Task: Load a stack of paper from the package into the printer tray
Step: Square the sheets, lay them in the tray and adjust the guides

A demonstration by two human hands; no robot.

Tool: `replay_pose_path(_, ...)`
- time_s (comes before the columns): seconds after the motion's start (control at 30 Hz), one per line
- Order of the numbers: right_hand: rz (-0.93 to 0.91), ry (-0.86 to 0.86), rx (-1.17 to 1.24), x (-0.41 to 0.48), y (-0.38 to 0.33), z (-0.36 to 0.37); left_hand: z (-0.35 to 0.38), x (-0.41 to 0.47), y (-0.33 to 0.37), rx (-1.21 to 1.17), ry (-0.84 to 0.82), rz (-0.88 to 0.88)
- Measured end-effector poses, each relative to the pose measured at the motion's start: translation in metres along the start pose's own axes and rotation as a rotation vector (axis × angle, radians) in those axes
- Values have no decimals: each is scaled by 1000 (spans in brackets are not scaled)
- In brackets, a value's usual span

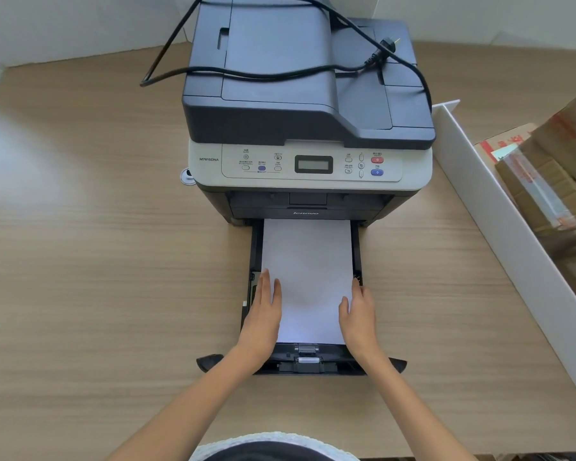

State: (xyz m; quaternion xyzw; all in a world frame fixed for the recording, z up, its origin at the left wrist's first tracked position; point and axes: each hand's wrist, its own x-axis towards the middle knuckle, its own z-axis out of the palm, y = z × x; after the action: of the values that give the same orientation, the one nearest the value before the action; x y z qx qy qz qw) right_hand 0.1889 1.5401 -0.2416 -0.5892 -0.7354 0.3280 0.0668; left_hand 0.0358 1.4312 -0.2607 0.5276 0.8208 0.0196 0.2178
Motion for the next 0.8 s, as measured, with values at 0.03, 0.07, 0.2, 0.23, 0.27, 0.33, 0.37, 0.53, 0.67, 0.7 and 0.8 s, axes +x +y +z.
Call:
replay_pose_path(0.03, -16, -12, -36, -1, 1, -1, 0, -1, -1, 36, 14, 23)
replay_pose_path(0.07, -34, -33, -71, -2, 3, -1, 0, -1, -2, 83, 29, 47)
replay_pose_path(0.2, -118, -75, -218, -4, 13, -5, -2, -3, -10, 243, -36, 100)
replay_pose_path(0.23, -142, -78, -288, -5, 16, -6, -1, -4, -12, 256, -65, 100)
replay_pose_path(0.27, -164, -82, -339, -5, 20, -6, -1, -5, -14, 272, -80, 99)
replay_pose_path(0.33, -190, -90, -399, -7, 25, -6, -3, -8, -14, 297, -91, 103)
replay_pose_path(0.37, -192, -96, -422, -8, 27, -6, -4, -9, -14, 305, -93, 108)
replay_pose_path(0.53, -163, -139, -488, -14, 29, -6, -9, -11, -16, 373, -104, 127)
replay_pose_path(0.67, -140, -58, -296, -11, 22, -12, -16, -14, -15, 345, 4, 134)
replay_pose_path(0.7, -112, -4, -224, -8, 20, -15, -18, -14, -15, 341, 29, 151)
replay_pose_path(0.8, -70, 75, -167, 3, 14, -19, -21, -14, -17, 326, 77, 197)
